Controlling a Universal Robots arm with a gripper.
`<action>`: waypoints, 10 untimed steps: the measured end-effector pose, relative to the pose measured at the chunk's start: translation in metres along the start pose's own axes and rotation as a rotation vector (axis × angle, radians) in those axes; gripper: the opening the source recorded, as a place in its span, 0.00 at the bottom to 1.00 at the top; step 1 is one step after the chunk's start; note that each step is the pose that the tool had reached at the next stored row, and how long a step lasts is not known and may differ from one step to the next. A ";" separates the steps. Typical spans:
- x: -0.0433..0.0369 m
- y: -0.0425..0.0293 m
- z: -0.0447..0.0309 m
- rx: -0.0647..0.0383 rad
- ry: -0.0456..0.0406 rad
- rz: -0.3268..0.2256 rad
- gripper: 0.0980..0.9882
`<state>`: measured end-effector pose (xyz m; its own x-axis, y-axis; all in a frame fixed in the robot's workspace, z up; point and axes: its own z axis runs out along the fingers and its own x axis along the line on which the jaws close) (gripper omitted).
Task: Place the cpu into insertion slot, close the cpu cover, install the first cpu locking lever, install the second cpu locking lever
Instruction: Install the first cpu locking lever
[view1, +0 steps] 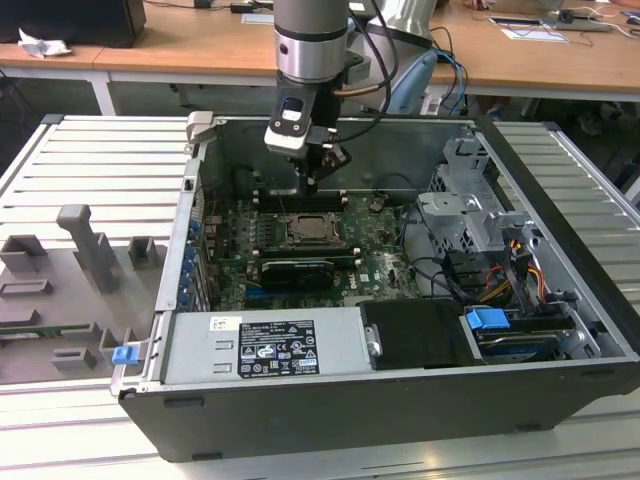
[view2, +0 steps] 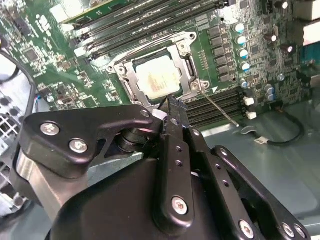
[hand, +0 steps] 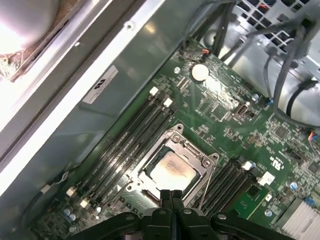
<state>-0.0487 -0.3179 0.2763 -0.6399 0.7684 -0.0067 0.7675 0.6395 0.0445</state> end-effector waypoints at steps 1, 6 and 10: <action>0.0000 0.0001 0.0000 0.000 0.0004 -0.006 0.01; -0.0006 0.0007 0.0000 0.013 0.0192 -0.024 0.01; -0.0006 0.0007 0.0010 0.022 0.0327 -0.135 0.01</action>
<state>-0.0477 -0.3180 0.2753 -0.7378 0.6746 0.0214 0.6750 0.7375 0.0233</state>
